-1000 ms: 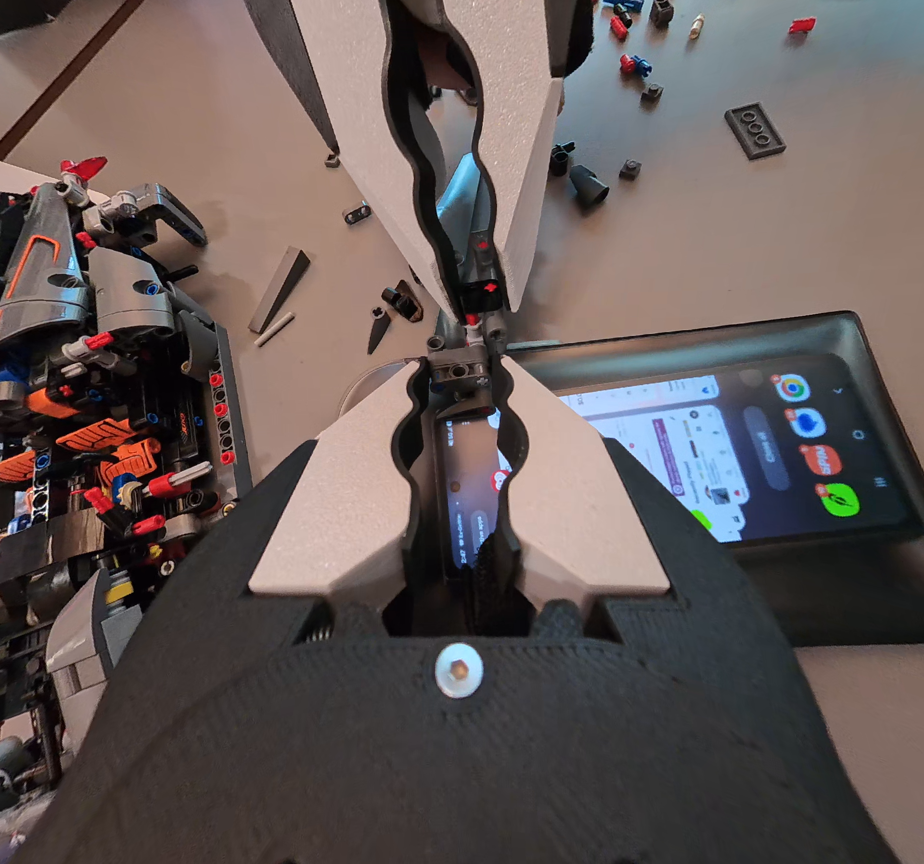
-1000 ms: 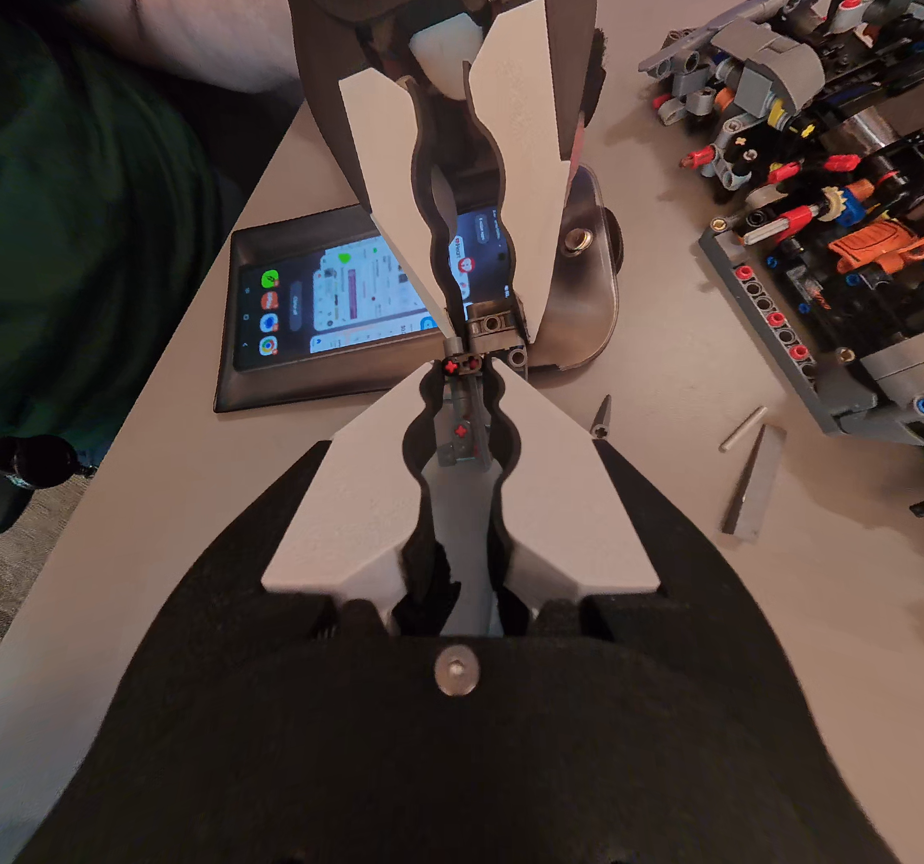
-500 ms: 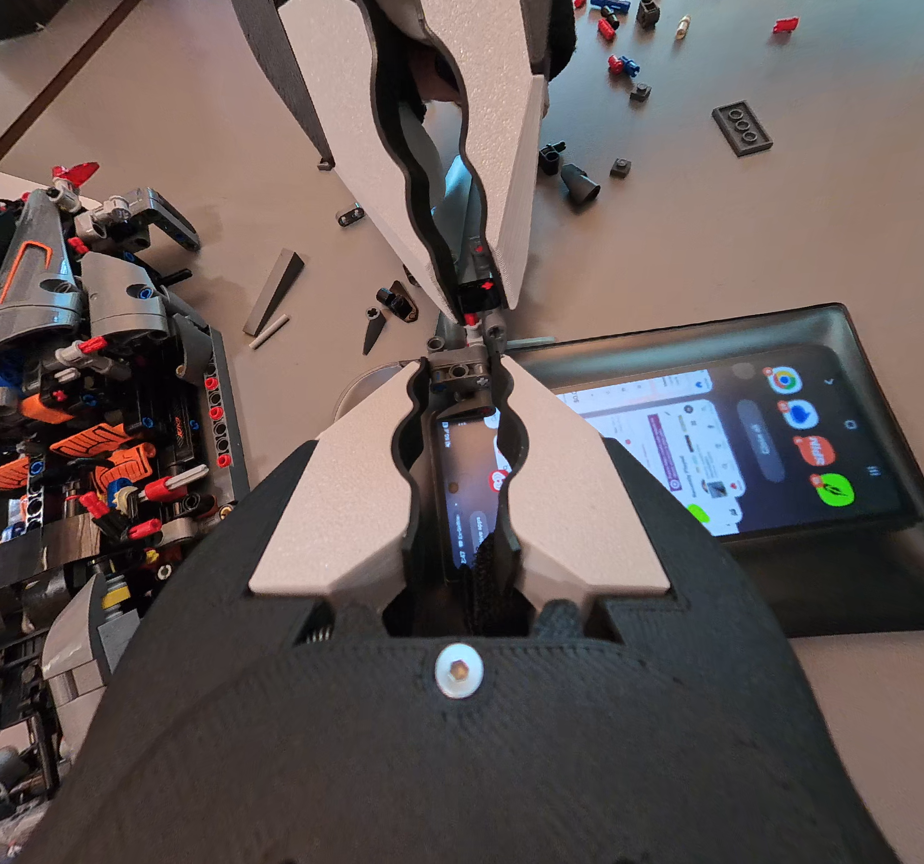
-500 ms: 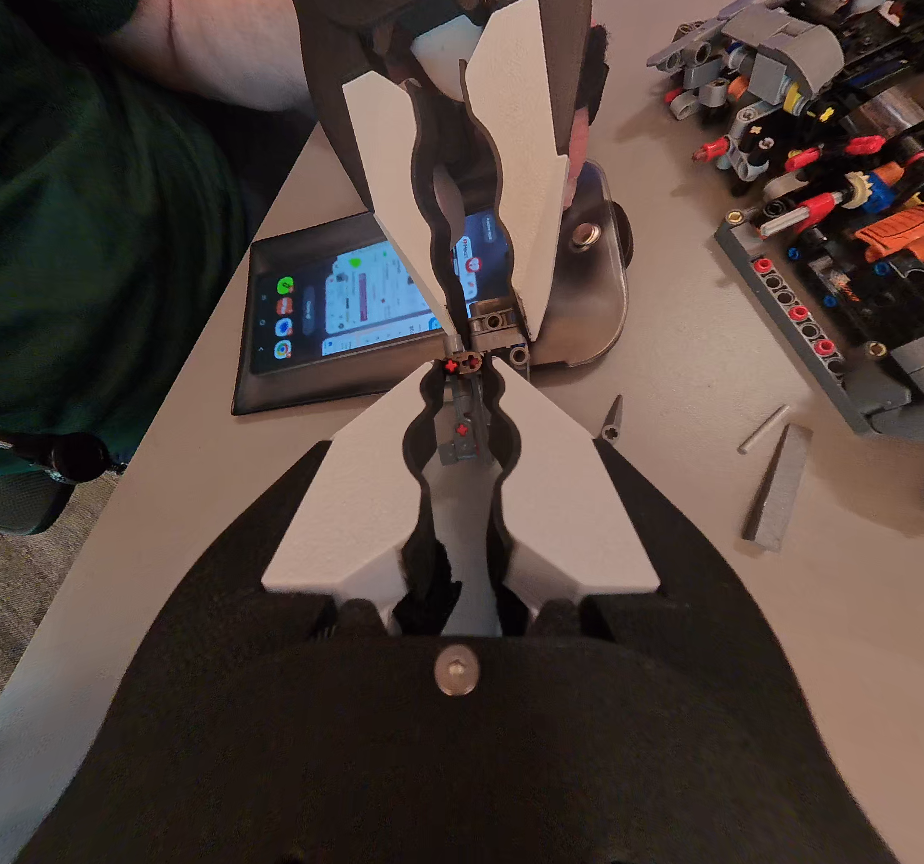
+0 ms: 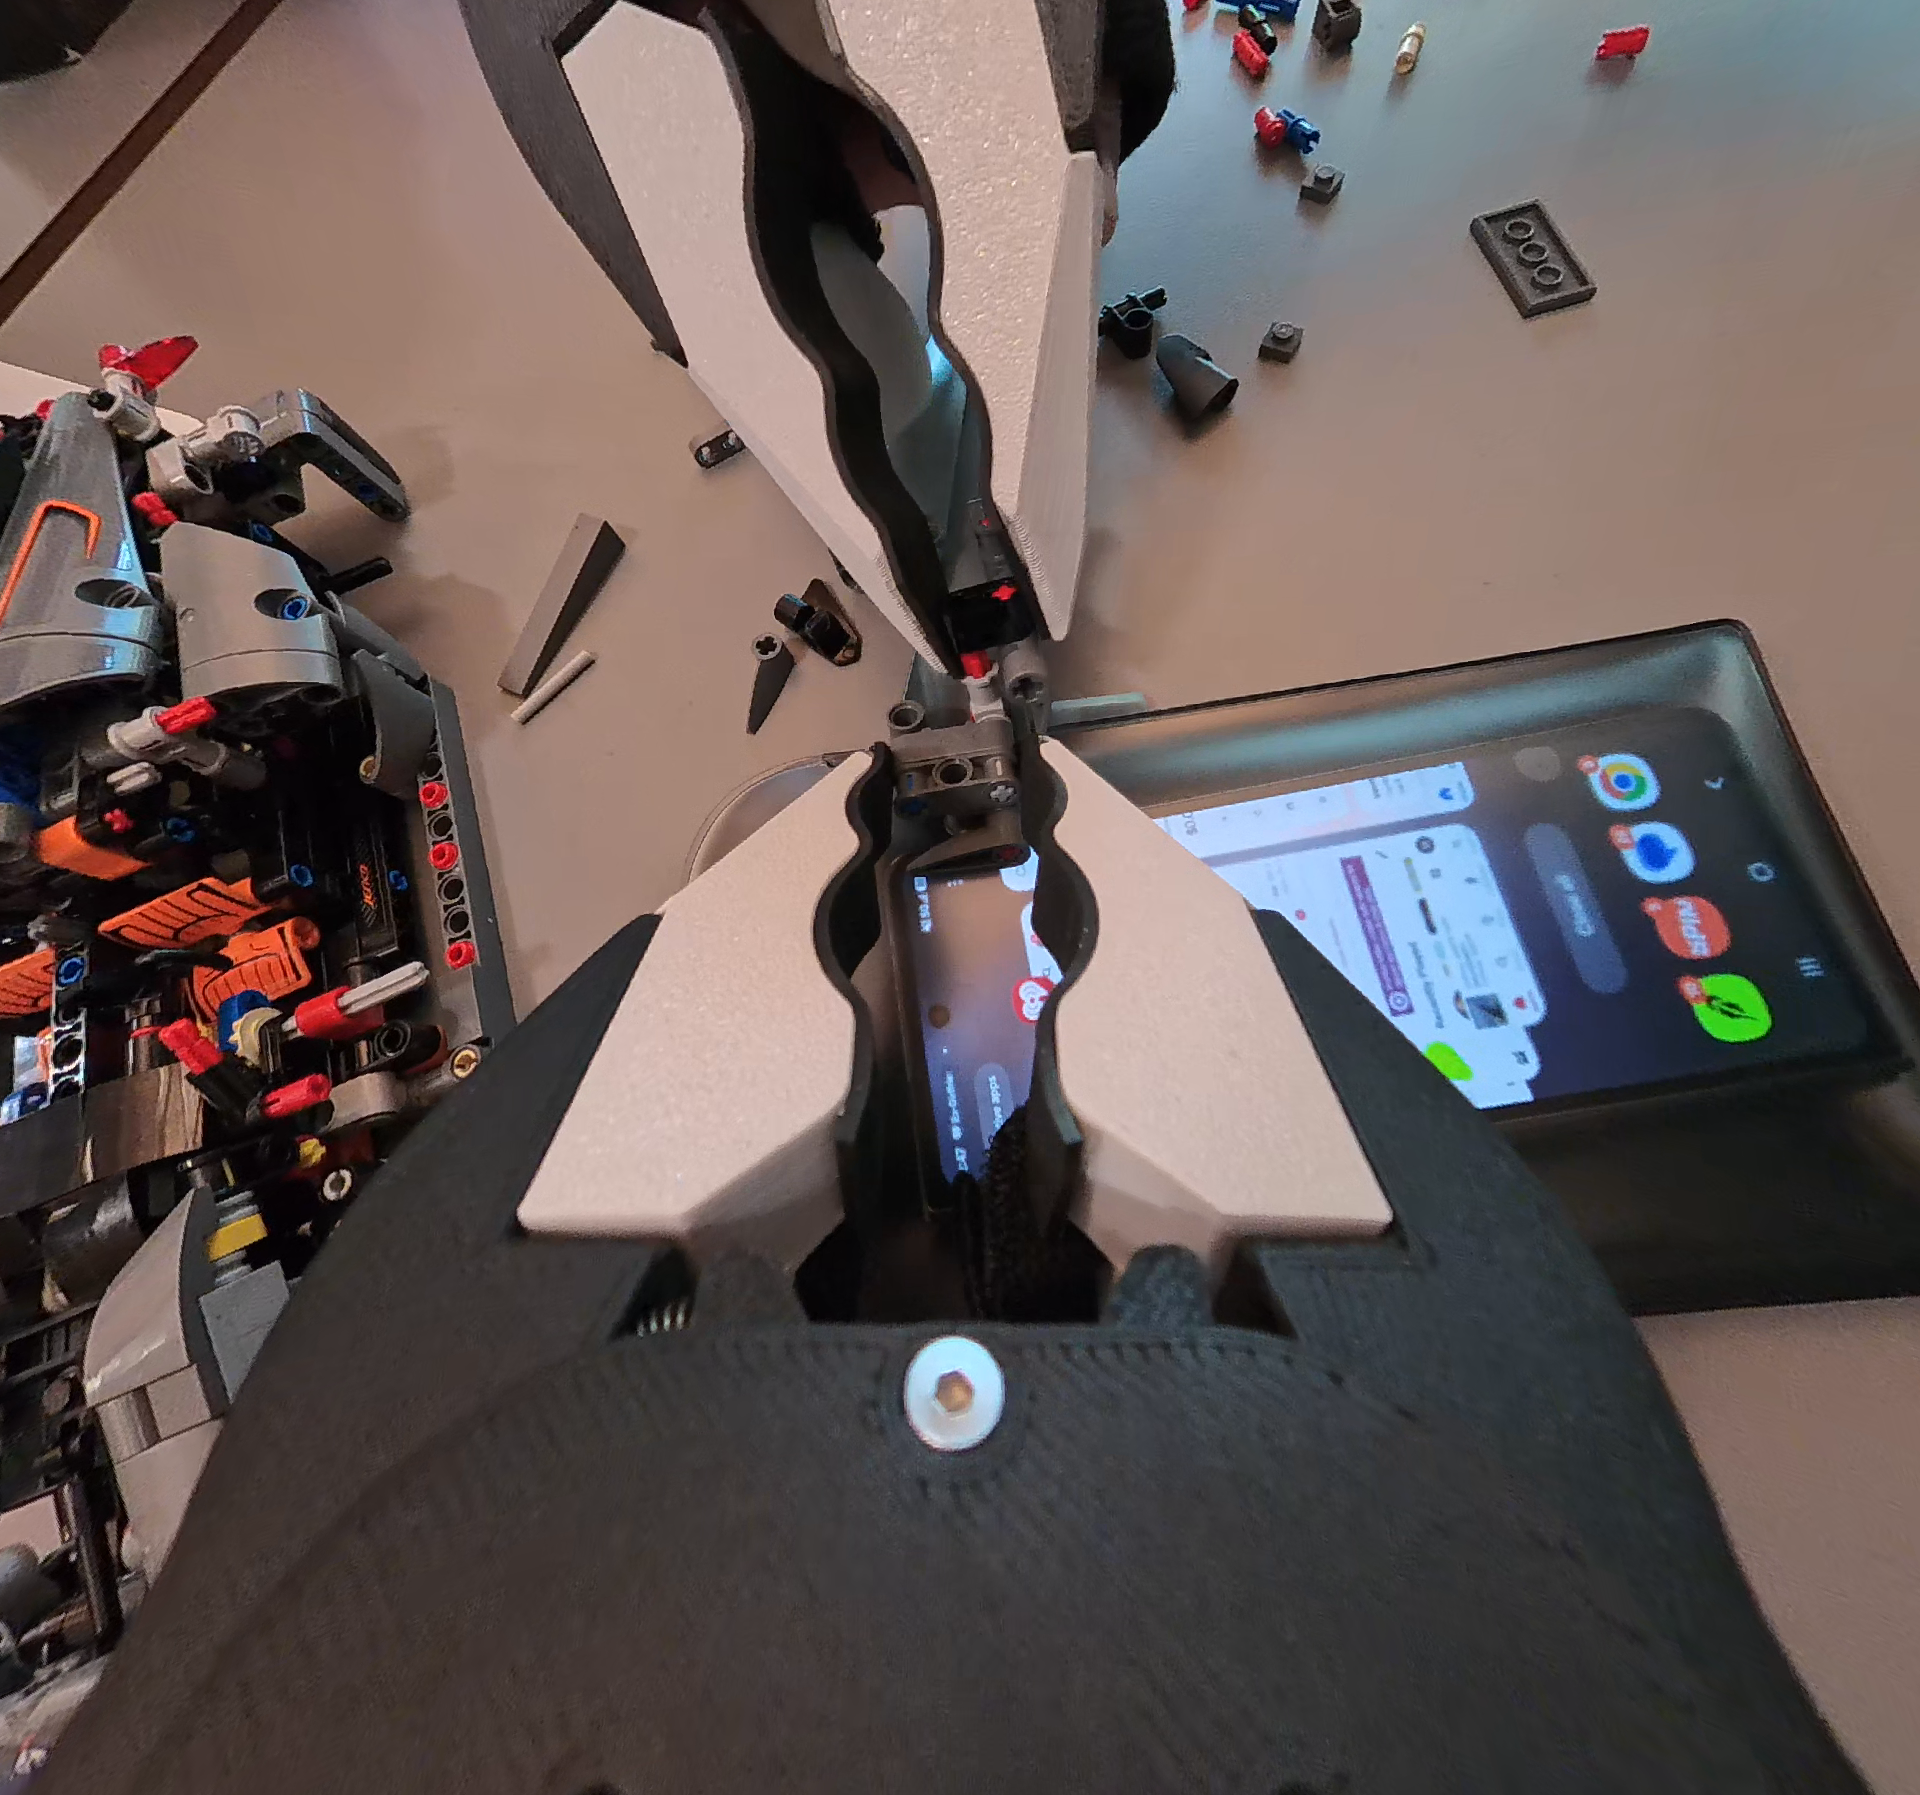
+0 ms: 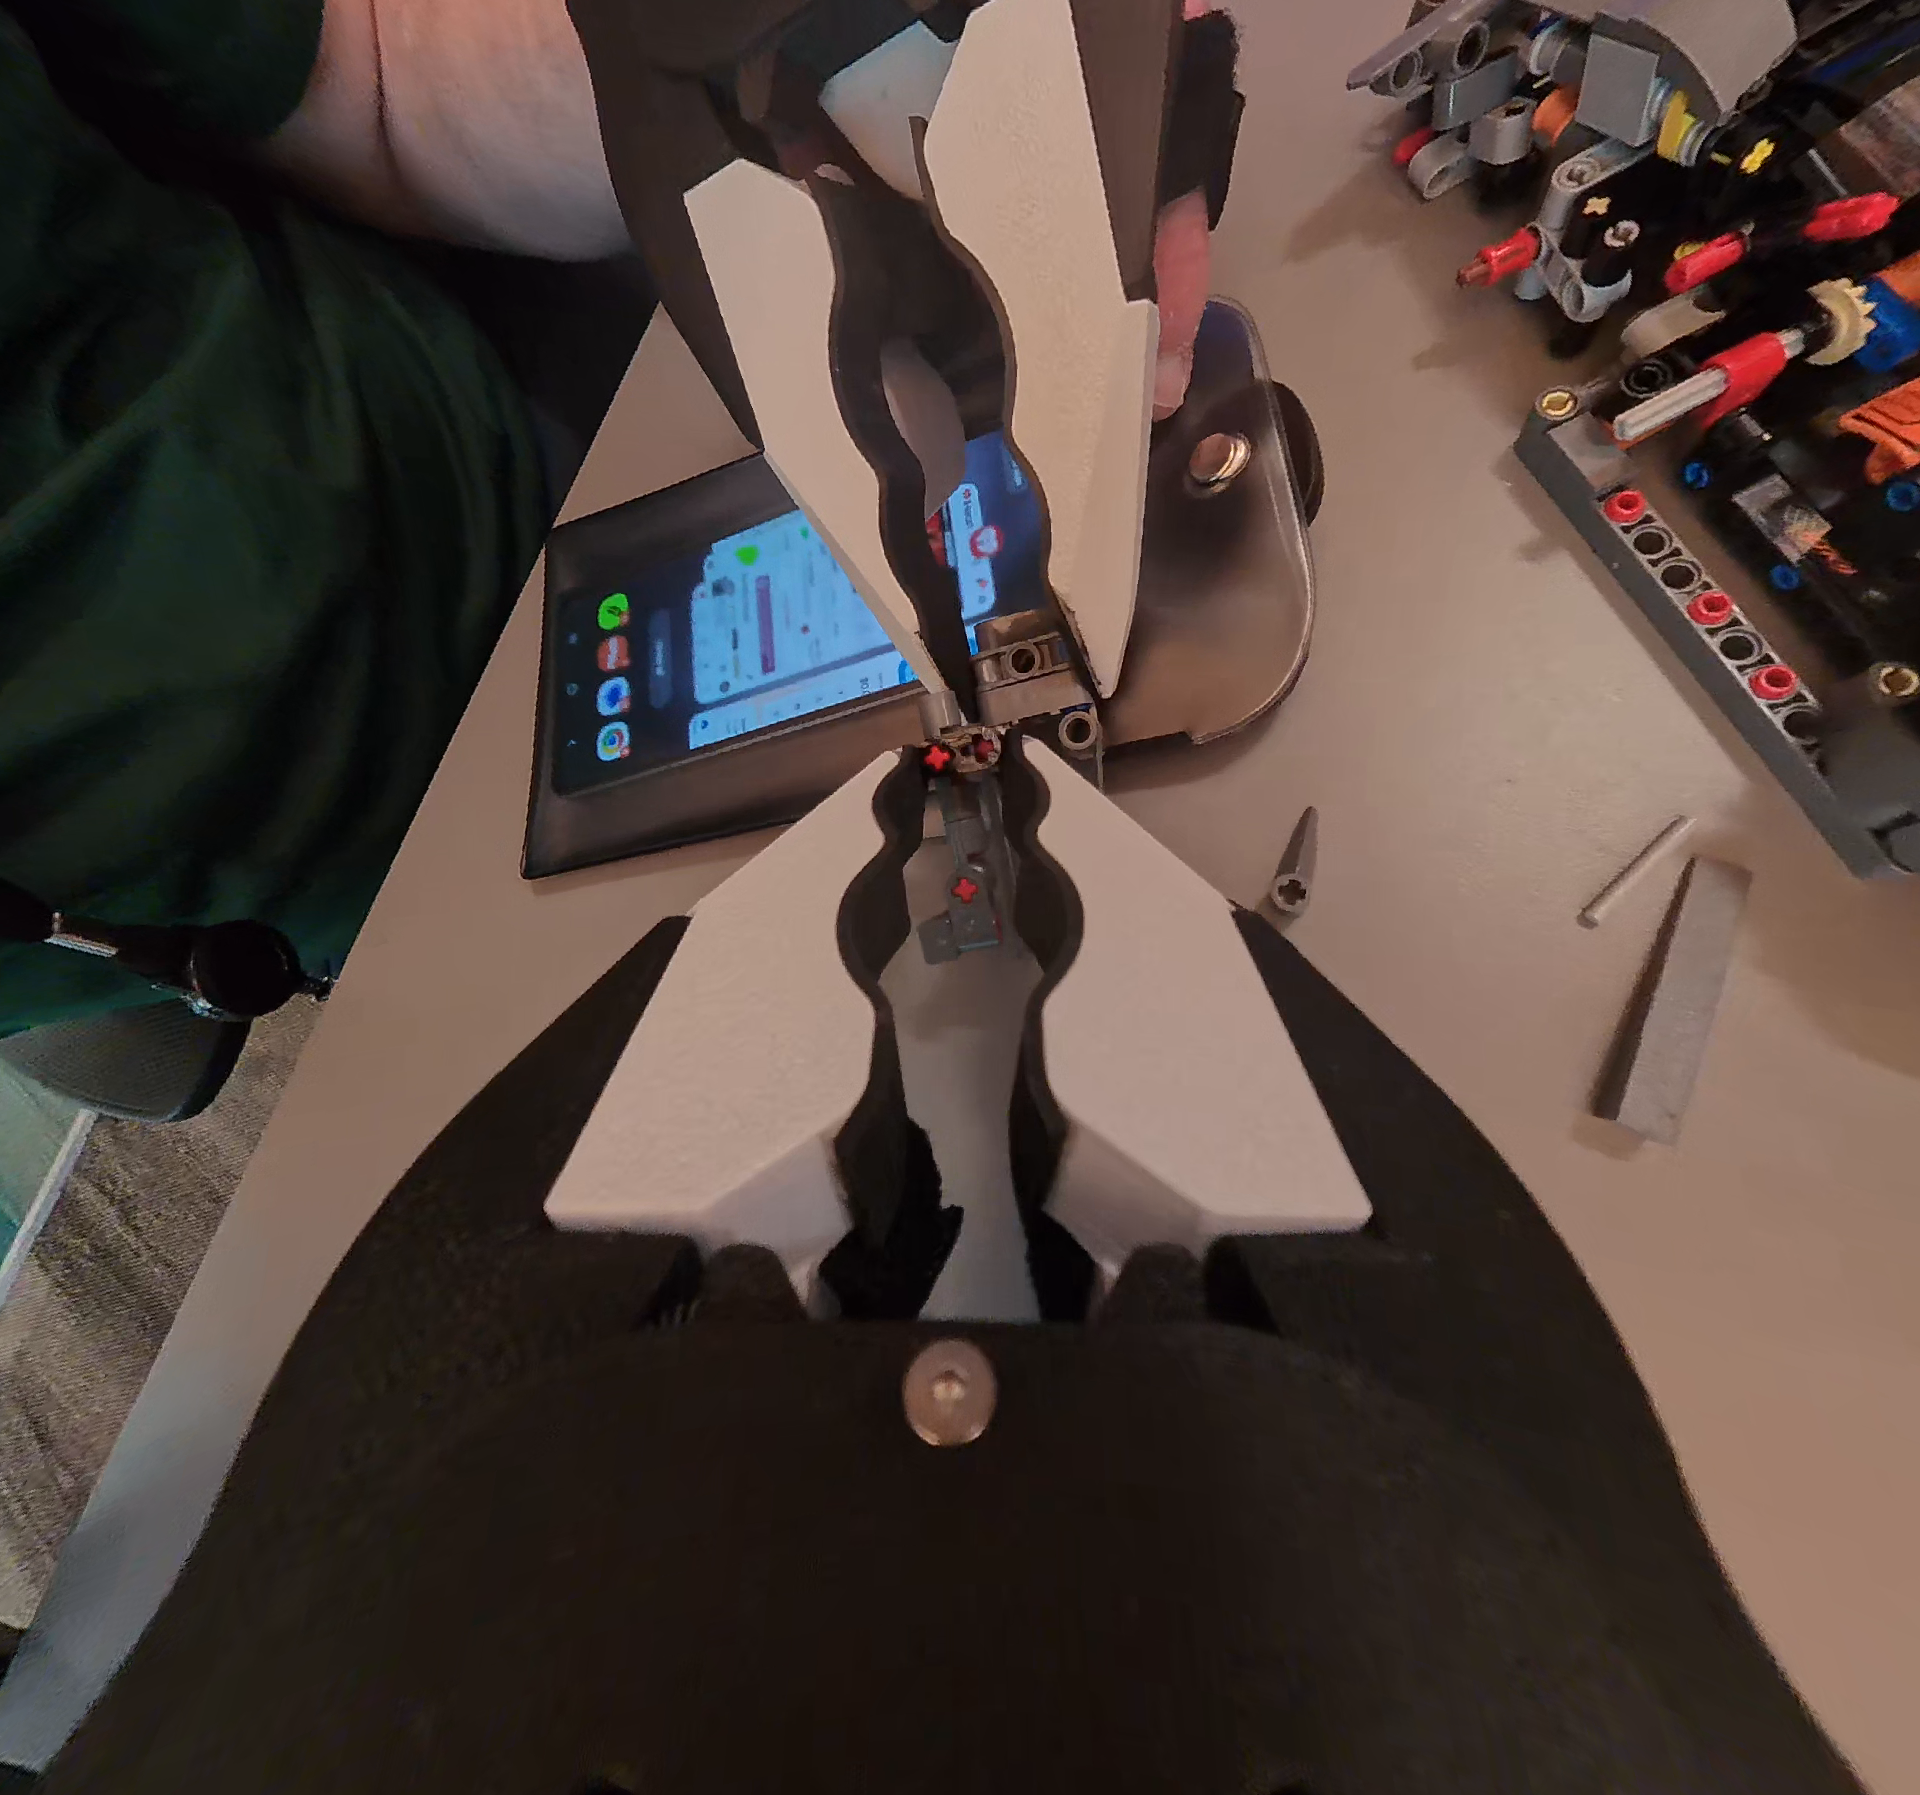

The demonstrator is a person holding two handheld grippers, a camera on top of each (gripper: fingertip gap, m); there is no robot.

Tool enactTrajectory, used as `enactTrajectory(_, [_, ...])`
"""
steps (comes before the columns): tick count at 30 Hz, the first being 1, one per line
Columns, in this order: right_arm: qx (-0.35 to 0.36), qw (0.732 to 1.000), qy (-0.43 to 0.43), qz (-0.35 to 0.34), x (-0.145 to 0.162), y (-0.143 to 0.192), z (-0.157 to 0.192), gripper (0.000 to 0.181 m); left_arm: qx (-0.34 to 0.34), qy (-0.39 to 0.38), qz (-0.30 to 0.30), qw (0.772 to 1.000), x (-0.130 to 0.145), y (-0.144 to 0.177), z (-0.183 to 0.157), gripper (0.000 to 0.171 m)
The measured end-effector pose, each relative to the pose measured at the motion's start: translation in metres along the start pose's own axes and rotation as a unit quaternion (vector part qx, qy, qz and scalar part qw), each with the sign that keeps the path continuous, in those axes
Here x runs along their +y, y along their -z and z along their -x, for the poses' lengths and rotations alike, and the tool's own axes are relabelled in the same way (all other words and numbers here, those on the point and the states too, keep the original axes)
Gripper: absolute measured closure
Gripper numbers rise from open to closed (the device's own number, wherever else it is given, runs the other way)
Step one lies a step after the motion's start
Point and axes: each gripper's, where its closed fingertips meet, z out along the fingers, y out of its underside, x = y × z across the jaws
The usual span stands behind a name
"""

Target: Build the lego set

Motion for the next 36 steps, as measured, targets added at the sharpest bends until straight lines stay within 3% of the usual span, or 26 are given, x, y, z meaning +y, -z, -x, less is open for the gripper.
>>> enactTrajectory(16, [0.025,0.999,-0.001,0.042,0.0006,-0.0028,0.0017,0.168,0.001,-0.001,0.001,1.0,0.0007,0.0009,-0.0013,0.149])
enactTrajectory(29, [0.098,0.988,0.068,0.102,0.0033,-0.0048,0.0043,0.168,-0.012,-0.027,0.004,1.0,0.0003,0.0015,-0.0021,0.149])
enactTrajectory(36, [0.078,0.992,0.04,0.09,0.0031,-0.0059,0.004,0.168,-0.01,-0.027,0.005,1.0,0.0014,0.0022,-0.0026,0.15])
